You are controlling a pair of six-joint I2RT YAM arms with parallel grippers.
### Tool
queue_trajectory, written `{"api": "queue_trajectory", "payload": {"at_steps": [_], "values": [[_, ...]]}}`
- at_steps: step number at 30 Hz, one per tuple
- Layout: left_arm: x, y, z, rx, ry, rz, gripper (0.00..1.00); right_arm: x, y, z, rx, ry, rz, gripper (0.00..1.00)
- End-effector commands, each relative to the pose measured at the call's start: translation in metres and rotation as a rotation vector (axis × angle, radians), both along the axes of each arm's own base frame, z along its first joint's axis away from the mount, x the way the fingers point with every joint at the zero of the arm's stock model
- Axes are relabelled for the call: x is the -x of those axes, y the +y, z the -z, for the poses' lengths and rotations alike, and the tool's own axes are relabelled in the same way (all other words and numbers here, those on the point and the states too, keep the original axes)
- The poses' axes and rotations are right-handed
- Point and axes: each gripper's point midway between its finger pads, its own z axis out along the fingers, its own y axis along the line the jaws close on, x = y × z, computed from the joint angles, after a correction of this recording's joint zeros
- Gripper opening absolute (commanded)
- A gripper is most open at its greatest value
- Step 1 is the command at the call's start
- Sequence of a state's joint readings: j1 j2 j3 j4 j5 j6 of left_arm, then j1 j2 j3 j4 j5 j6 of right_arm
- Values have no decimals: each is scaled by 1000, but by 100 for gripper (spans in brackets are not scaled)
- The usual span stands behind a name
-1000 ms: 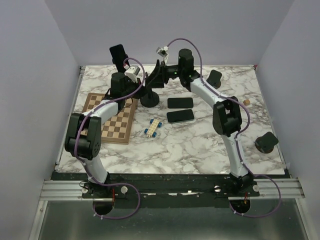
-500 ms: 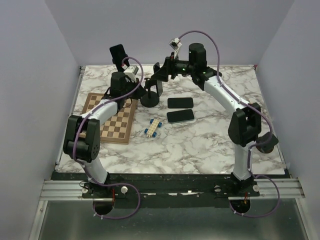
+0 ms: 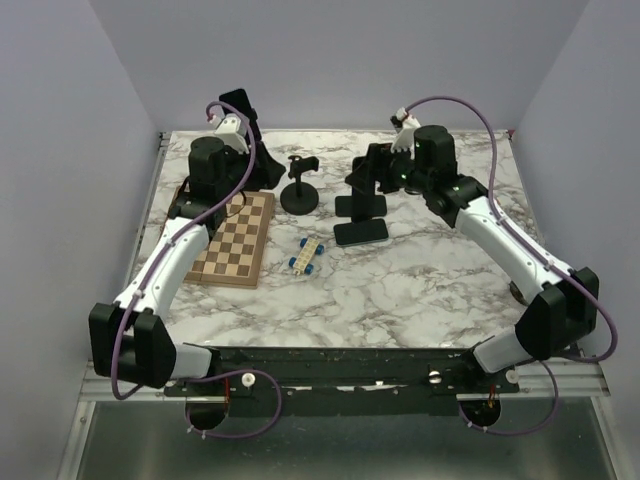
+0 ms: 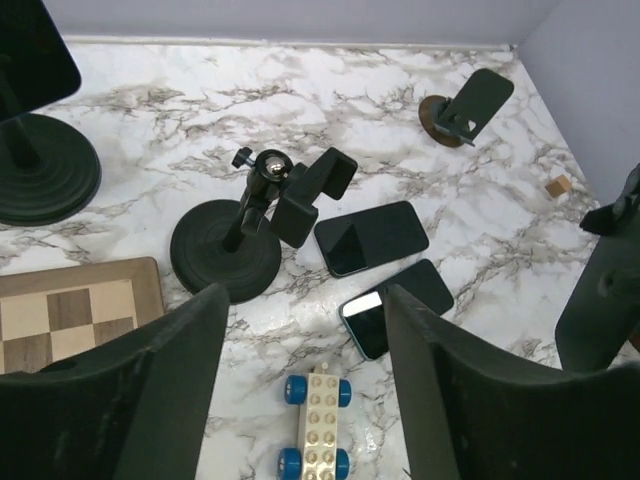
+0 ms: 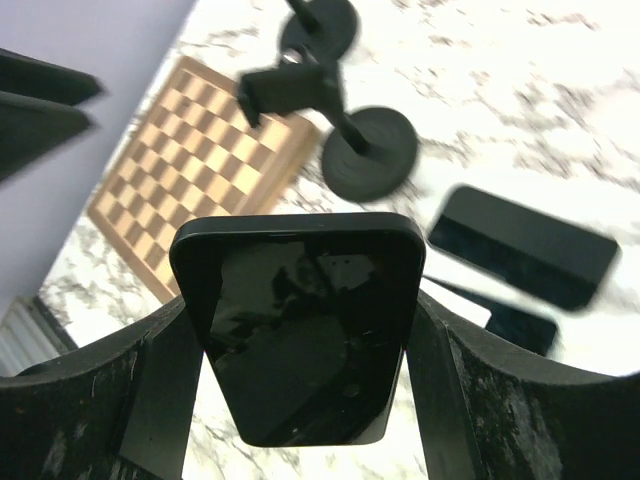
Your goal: Remove the phone from the phone stand
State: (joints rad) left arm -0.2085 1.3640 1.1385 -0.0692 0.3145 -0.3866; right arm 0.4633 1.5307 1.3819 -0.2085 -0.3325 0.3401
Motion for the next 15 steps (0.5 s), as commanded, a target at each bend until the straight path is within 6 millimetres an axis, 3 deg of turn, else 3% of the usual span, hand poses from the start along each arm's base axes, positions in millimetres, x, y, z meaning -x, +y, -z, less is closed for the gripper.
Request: {"api": "queue_trajectory", "payload": {"at_steps": [1,6,10,15], "values": [[16,16,-34,1,-70,-66,76,19,-48,18,97,79,214,1],[38,17,-65,16,-157,-42,84,45,-77,44,147,208,337,1],[51,22,-83,24,-208,-55,85,59,-95,82,175,334,451,1],[58,19,-90,39,-237,-36,85,71,-115,124,123,481,673,1]]}}
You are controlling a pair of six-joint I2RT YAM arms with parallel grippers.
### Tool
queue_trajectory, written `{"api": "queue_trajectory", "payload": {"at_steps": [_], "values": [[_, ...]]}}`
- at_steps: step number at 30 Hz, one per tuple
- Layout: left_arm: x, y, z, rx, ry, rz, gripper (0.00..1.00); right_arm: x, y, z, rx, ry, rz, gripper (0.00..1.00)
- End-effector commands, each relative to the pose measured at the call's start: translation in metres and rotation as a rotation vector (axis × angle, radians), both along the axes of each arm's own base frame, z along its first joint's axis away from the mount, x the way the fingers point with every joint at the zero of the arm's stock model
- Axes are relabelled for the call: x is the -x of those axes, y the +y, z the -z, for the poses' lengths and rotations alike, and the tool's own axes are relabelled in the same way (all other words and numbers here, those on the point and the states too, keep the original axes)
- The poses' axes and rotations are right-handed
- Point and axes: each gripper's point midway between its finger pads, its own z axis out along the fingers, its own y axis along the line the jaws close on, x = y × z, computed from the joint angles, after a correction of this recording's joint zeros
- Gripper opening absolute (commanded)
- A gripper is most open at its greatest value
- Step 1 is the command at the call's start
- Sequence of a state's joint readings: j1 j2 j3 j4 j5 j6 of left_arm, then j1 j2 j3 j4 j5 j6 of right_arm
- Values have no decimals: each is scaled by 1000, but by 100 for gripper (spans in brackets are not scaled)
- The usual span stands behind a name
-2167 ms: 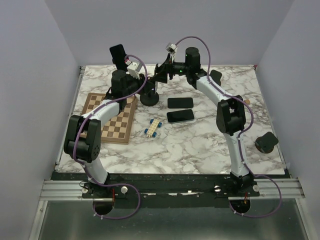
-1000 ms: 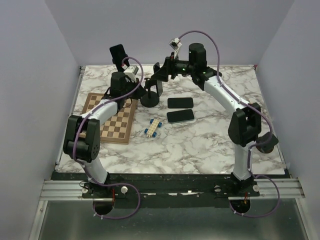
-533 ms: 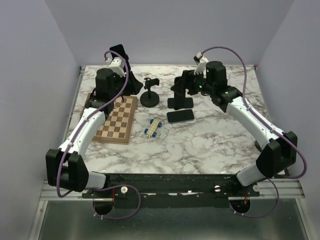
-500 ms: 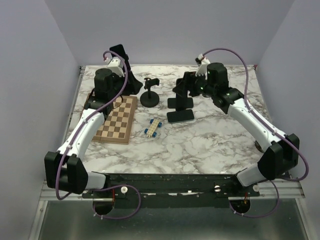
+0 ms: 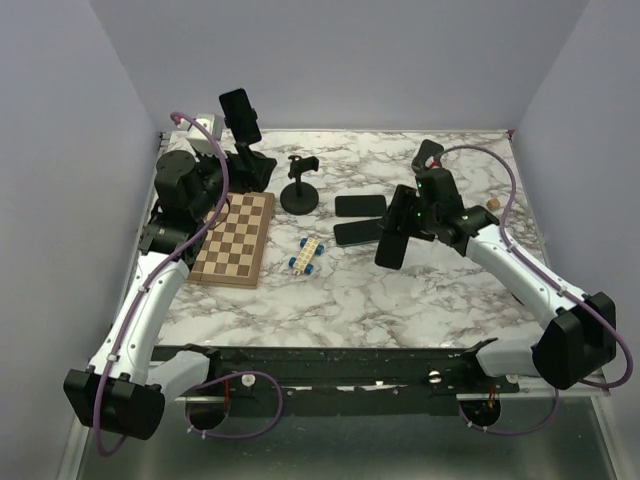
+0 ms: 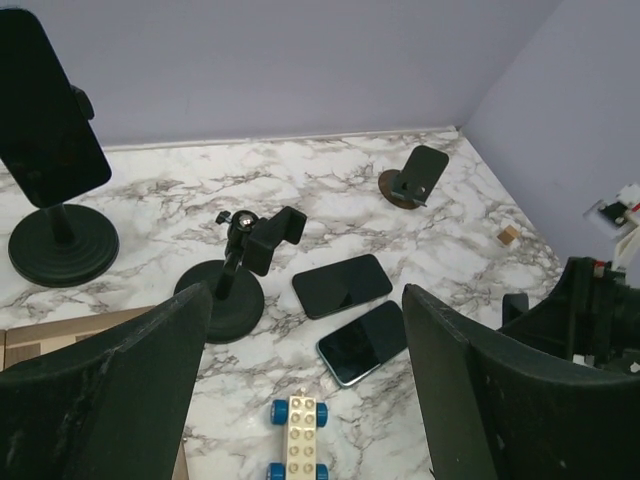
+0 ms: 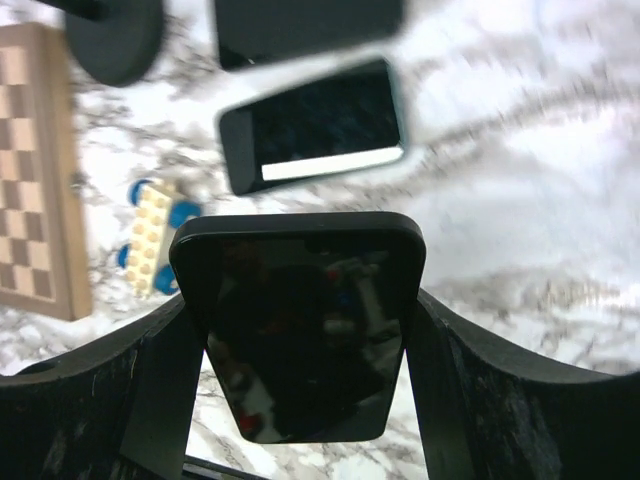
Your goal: Remove the phone from the phone stand
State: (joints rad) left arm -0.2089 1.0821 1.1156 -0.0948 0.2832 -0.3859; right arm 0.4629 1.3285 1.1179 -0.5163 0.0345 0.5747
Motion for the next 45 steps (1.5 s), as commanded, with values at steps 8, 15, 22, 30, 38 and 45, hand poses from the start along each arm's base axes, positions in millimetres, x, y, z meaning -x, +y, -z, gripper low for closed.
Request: {"api": "queue_trajectory", "payload": {"at_steps": [8,15,22,30,38,45], "values": [[0,1,6,-3,4,-1,85,25,-36,72,-129,315,647,1],[-2,-2,8,10,9,13,85,33,-3,111,-231,562,728,1],[0,-5,7,18,1,29,84,42,7,144,-383,712,873,1],[4,-5,0,36,-17,39,84,39,12,169,-383,784,952,1],[4,-4,-1,49,-19,41,84,40,10,180,-377,826,1059,0],[5,-3,-2,91,-5,58,84,31,-10,170,-320,732,1142,12]]}}
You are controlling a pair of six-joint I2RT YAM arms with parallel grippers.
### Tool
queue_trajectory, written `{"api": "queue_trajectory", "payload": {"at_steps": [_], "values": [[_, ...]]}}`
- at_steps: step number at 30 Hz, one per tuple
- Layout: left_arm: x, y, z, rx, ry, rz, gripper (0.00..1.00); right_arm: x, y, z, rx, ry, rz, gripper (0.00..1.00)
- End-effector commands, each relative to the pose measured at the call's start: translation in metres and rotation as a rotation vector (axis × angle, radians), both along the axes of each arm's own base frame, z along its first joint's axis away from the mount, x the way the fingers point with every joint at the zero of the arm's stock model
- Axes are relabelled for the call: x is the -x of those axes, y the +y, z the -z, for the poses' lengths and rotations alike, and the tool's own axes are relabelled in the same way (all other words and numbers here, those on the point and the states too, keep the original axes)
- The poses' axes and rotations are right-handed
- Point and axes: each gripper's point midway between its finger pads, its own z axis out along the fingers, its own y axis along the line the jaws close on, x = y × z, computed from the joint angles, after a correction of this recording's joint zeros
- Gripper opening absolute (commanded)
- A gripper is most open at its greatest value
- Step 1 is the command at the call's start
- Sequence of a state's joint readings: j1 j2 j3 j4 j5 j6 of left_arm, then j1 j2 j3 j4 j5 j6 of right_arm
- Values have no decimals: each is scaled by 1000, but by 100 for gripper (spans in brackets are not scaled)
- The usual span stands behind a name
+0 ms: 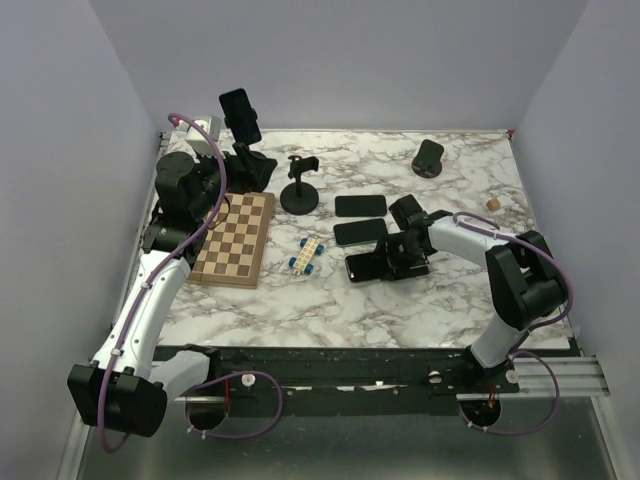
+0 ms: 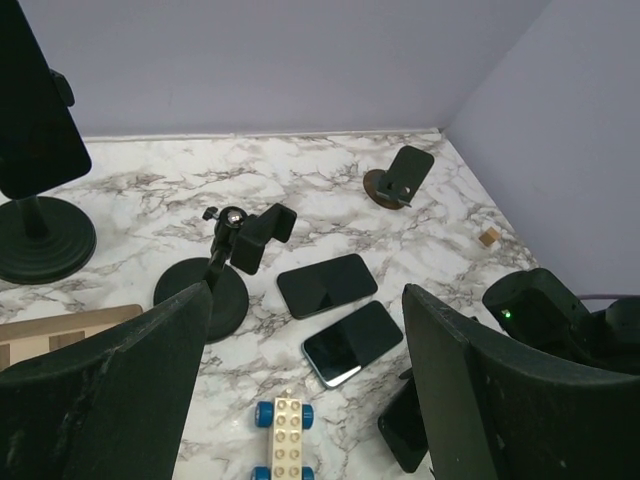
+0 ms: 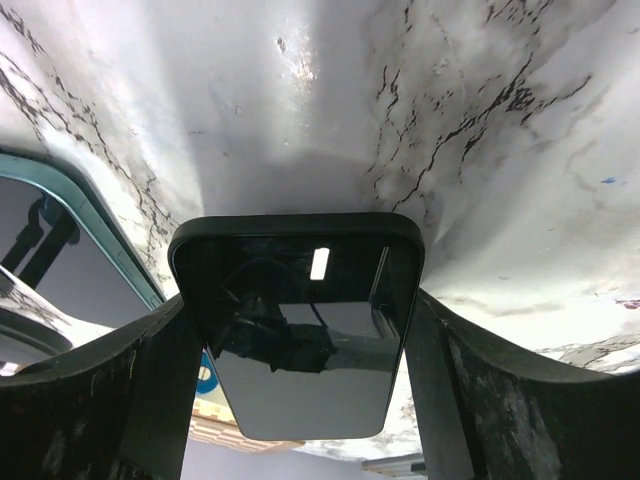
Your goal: Remove the phone from the phone stand
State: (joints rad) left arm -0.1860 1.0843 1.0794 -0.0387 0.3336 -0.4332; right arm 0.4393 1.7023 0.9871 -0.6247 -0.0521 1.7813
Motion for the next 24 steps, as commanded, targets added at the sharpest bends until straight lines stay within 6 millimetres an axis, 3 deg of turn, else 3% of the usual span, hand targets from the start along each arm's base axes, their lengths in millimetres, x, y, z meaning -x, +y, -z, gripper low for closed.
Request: {"api": "queue_trajectory", "payload": {"at_steps": [1,12,24], "values": [[6,-1,-4,47,-4,34,84,-5,-19,6,107,5,72,14],[3,2,-9,57,-21,34,84,-16,-16,14,109,-3,90,50],[1,1,-6,61,-13,38,84,-32,-18,23,149,-7,136,56]]}}
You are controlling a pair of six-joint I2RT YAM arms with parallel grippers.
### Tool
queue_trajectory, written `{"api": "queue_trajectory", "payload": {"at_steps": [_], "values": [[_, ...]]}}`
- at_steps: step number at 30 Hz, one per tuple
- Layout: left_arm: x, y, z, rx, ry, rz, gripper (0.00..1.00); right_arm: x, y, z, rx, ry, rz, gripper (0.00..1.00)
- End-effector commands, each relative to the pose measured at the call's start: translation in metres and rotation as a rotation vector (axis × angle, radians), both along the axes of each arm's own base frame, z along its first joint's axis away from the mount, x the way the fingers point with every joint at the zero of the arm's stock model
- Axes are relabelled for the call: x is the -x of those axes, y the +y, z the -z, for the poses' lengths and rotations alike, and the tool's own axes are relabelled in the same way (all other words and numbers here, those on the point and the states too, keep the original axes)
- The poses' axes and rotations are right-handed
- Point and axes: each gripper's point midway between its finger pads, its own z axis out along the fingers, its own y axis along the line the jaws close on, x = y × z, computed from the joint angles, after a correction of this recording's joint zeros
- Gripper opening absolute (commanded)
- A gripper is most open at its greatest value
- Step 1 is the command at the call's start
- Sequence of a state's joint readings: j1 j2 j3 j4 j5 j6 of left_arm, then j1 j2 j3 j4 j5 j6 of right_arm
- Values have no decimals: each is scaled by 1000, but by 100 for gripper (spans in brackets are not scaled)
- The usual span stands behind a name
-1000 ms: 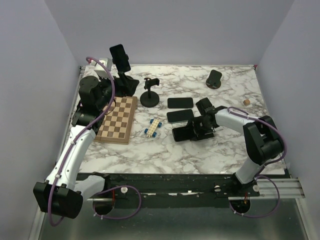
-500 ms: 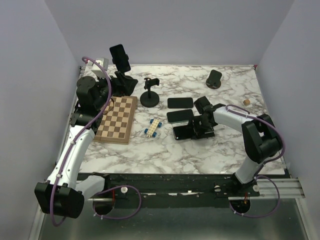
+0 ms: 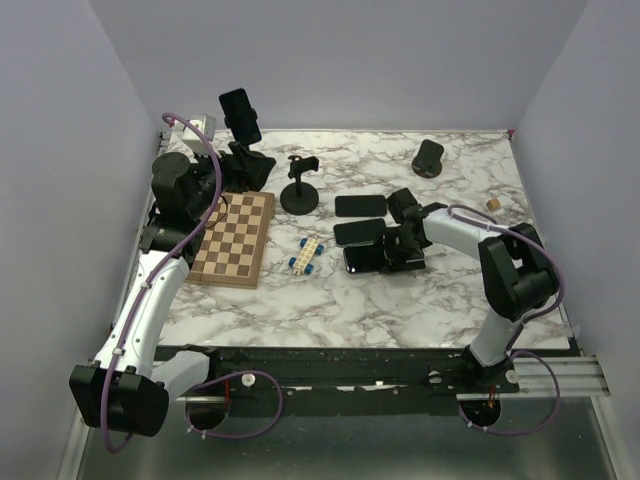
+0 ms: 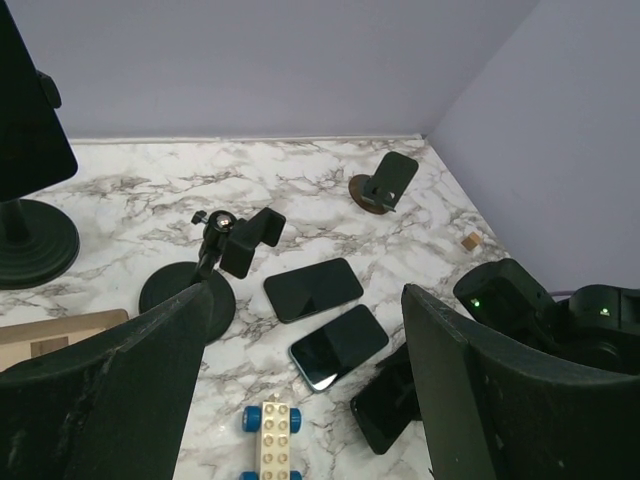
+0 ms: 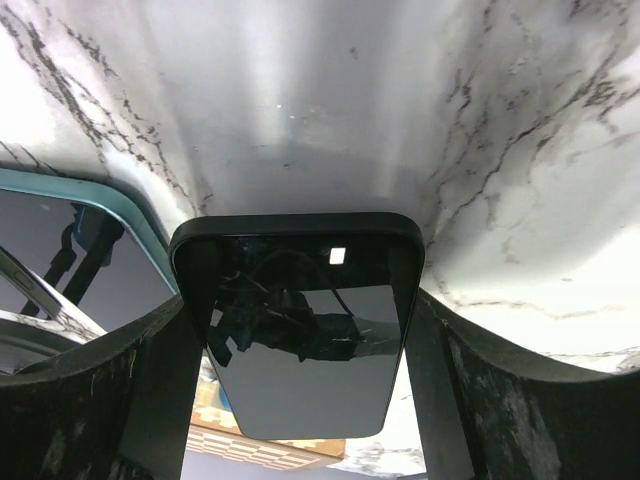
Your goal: Remove the phone from the phone stand
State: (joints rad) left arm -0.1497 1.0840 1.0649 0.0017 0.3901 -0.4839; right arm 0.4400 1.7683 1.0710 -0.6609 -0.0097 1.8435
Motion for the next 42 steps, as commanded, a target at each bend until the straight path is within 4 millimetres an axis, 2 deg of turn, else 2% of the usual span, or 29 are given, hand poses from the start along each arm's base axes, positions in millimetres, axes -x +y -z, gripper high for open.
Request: {"api": "queue_trajectory", "payload": {"at_steps": [1,15,21,27,34,38,42], "values": [[0,-1,-1,11,-10,19,84,-14,-19,23,119,-8,66,56],[-2,-1,1,16,-1,21,84,-19,-19,32,152,1,36,78],[-3,-1,3,15,4,19,84,-16,-22,35,165,8,30,100],[-3,-1,3,15,6,20,84,-14,-19,36,142,-1,23,100],[-2,-1,1,15,0,21,84,-17,-20,27,143,-25,2,100],[-2,-1,2,14,0,20,84,-20,-21,19,159,-61,-28,100],[-2,0,2,11,0,16,84,-25,-24,1,220,-131,-93,100]]}}
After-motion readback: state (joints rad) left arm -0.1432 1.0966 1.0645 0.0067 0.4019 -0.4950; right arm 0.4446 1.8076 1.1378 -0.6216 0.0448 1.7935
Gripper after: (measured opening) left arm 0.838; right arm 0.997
